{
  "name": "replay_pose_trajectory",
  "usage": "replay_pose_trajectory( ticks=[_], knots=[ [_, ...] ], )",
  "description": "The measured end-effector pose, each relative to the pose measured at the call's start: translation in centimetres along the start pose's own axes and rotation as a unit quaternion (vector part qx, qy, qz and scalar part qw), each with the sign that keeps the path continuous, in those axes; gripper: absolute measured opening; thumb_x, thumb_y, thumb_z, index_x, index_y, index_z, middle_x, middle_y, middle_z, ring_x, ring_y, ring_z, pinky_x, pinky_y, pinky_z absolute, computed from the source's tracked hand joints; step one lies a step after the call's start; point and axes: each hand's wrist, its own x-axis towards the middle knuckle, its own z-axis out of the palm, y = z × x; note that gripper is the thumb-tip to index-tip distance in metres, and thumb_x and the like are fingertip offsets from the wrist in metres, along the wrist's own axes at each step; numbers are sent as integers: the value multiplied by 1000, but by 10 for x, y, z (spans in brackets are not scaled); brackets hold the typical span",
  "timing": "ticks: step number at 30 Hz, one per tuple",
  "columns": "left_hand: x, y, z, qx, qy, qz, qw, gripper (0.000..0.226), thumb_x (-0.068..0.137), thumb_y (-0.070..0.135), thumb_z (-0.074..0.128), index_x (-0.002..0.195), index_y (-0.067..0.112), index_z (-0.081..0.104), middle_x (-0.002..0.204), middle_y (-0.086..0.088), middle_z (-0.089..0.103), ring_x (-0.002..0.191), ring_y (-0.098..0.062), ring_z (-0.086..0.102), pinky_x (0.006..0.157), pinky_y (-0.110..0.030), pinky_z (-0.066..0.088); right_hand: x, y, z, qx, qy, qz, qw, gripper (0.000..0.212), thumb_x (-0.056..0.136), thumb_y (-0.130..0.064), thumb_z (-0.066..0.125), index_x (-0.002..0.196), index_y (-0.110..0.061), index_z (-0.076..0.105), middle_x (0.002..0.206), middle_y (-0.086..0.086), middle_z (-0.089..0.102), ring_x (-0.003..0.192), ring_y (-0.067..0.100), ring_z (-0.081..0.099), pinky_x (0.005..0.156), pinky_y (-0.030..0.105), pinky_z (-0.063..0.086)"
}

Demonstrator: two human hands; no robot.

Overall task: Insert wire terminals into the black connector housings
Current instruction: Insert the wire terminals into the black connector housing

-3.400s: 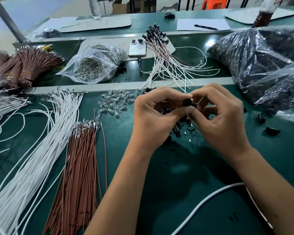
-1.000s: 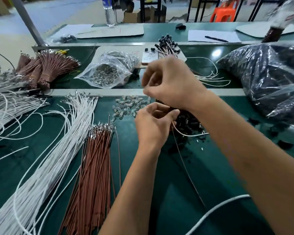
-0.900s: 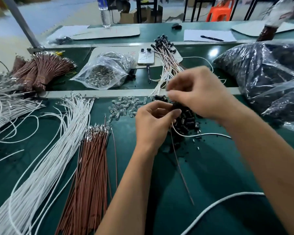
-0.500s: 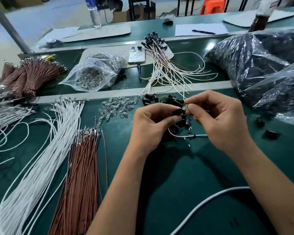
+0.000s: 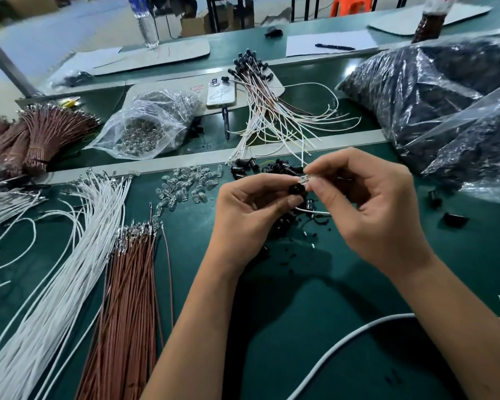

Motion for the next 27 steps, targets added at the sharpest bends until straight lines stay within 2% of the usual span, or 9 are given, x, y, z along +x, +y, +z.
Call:
replay_pose_trajectory(
  ticks=[3, 7, 14, 18, 22, 27],
  knots=[
    [0, 0, 0, 1, -3, 8, 1000, 26, 79, -15, 74, 96, 5, 75, 91, -3, 78, 86, -14, 72, 81, -23, 56, 1, 0, -1, -6, -20, -15, 1000, 5, 93, -1, 73, 96, -5, 75, 86, 0, 74, 74, 14, 69, 66, 22, 53],
    [2, -2, -3, 15, 4, 13, 1000, 26, 78, -13, 75, 96, 7, 77, 92, -6, 78, 87, -17, 72, 81, -26, 56, 1, 2, -1, -33, -44, -22, 998, 7, 92, 1, 74, 93, -5, 75, 81, 3, 71, 70, 20, 66, 61, 39, 53],
    [2, -2, -5, 67, 3, 15, 998, 25, 77, -10, 78, 94, 9, 77, 93, -6, 78, 86, -18, 73, 83, -30, 58, 1, 5, -2, -77, -61, -30, 995, 8, 90, 2, 75, 92, -6, 75, 79, 1, 70, 69, 15, 64, 61, 33, 51],
    [2, -2, -7, 108, 7, 22, 994, 22, 77, -5, 80, 96, 5, 77, 94, -10, 78, 87, -24, 75, 85, -39, 60, 1, 8, -1, -79, -71, -22, 994, 8, 89, 2, 76, 91, -5, 74, 78, 1, 69, 69, 15, 63, 61, 34, 51],
    [2, -2, -7, 119, 13, 9, 993, 22, 77, -6, 80, 96, 5, 77, 93, -12, 78, 89, -30, 75, 88, -44, 60, 2, 13, -4, -88, -99, -19, 991, 10, 89, 3, 77, 91, -6, 74, 77, -4, 67, 67, 7, 58, 63, 17, 44],
    [2, -5, -8, 165, 16, 10, 986, 20, 77, -9, 81, 95, -3, 77, 90, -13, 78, 85, -29, 75, 83, -40, 59, 2, 20, 1, -81, -108, -3, 991, 10, 89, 4, 76, 89, -6, 74, 76, -3, 67, 67, 12, 59, 61, 25, 46]
  ],
)
